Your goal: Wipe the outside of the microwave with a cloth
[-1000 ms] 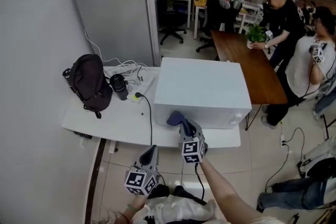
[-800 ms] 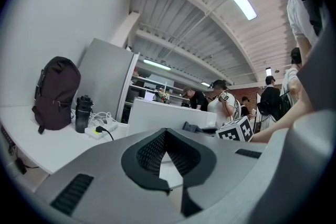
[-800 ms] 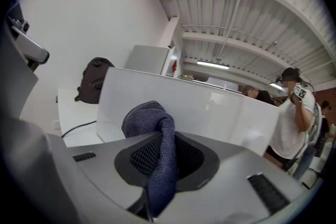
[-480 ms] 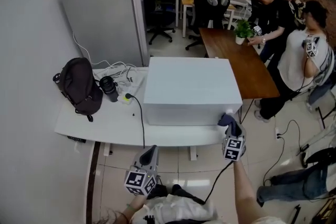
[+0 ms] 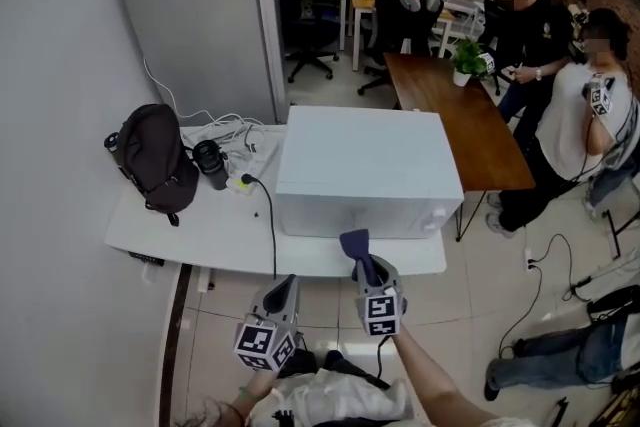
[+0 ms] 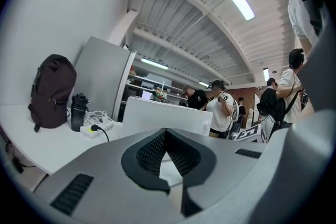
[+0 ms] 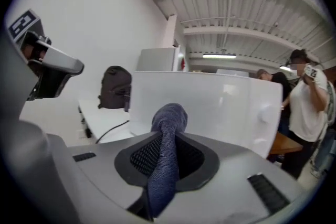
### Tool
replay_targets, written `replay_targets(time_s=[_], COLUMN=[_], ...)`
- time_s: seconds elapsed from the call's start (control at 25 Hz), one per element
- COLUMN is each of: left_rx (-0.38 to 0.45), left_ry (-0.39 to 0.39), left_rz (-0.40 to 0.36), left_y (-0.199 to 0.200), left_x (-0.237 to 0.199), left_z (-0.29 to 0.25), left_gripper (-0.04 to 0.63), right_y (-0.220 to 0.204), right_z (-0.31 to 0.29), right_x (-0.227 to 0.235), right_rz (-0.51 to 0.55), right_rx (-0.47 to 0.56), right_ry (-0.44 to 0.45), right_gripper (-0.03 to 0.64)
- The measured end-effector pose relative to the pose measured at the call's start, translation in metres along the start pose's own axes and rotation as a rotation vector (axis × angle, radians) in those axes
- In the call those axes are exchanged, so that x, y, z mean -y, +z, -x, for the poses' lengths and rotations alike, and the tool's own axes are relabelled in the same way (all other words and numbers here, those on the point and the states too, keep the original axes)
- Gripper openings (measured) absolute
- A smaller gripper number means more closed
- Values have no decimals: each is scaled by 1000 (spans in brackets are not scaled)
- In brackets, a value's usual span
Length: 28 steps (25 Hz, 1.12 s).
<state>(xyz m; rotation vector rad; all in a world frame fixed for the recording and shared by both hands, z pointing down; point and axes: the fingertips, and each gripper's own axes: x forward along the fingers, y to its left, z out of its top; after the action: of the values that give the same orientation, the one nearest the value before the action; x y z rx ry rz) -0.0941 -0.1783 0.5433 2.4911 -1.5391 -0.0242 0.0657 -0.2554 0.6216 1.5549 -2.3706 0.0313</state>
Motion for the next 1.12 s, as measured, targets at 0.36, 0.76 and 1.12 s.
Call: replay_targets(time_s=[0.36, 0.76, 1.12], left_rx=[12, 0, -7], left_ry=[80, 137, 77], left_rz=[-1, 14, 6], left_y=[3, -2, -4], left_x=[-17, -29, -13], left_z=[22, 35, 19], left_gripper=[-14, -14, -14], right_y=[11, -14, -75], right_z=[-88, -126, -58], right_x=[-142, -81, 84], right_rz=[178, 202, 107], right_rx=[-20, -140, -226], right_ry=[312, 209, -51], right_gripper=[74, 74, 74])
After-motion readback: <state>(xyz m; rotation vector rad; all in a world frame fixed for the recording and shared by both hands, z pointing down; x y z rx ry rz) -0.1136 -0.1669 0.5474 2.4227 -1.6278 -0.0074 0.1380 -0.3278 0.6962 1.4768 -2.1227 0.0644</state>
